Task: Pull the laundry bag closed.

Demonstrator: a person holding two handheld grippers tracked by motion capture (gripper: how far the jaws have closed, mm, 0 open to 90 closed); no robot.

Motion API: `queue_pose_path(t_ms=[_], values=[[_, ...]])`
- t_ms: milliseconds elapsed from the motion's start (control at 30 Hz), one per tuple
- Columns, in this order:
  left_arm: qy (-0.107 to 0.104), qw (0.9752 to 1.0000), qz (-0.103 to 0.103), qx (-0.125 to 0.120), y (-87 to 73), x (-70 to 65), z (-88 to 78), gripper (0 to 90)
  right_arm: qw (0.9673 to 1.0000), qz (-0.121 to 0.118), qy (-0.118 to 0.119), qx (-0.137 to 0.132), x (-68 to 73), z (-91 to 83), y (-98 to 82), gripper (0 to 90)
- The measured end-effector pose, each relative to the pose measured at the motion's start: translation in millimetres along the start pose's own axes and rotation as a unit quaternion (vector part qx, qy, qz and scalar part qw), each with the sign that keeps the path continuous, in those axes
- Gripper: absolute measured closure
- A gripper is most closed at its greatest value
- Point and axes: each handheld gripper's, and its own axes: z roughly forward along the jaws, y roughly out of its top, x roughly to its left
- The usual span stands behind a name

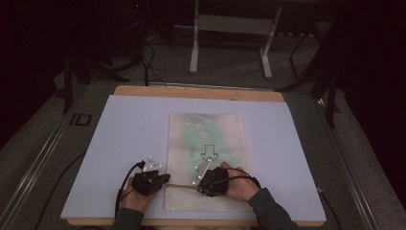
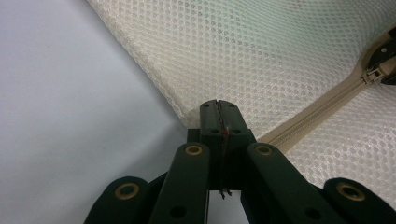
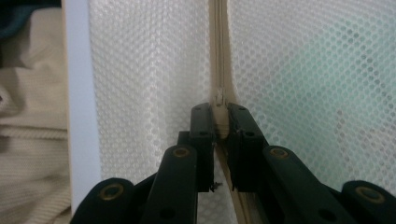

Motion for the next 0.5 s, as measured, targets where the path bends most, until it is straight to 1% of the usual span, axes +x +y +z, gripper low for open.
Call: queue_pose_path(t_ms=[67,100,500], values=[[0.000,1.0000,0.000,0.000,0.0,0.0,0.0,89.5,1.0000,0.000,0.001,-0.002,-0.3,-0.6,-1.5,82.0],[0.000,1.0000,0.000,0.000,0.1,-0.1,0.0,89.5,1.0000,0.004,0.002,-0.004,-0.7,-1.5,-3.3,82.0],[0.001,1.0000,0.000,0.000,-0.1,-0.1,0.0,89.5,0.9999,0.011,0.002,-0.003,-1.9,-5.4,-12.2,82.0]])
